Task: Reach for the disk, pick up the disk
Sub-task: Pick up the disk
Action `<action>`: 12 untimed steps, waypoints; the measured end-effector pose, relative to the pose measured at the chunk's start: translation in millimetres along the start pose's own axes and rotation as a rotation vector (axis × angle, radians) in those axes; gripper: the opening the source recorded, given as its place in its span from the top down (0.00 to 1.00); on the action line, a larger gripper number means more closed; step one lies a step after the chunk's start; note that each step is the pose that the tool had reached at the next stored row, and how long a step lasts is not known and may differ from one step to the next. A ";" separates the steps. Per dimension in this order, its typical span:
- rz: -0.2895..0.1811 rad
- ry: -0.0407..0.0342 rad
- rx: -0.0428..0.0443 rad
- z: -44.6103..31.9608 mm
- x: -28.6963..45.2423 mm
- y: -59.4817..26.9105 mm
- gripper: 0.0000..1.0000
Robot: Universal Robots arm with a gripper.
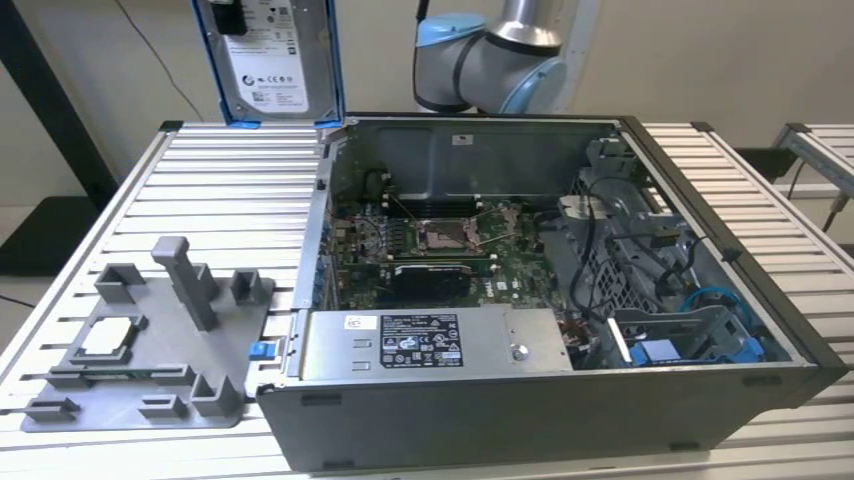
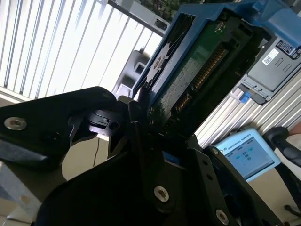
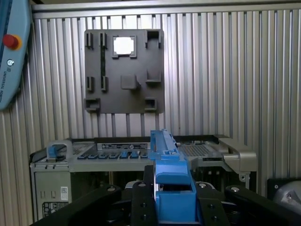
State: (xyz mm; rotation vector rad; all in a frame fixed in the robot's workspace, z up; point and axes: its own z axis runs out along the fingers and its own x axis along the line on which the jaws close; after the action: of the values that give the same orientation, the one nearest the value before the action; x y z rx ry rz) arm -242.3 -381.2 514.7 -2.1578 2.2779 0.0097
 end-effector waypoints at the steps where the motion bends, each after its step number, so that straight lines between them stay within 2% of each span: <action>1: 0.000 0.0001 0.0000 0.0 -0.1 -2.0 1.00; 12: 0.000 0.0000 -0.0001 0.0 -1.4 -25.5 1.00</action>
State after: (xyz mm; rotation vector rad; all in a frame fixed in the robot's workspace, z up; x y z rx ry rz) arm -216.8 -381.2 514.7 -2.1578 2.2781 0.0098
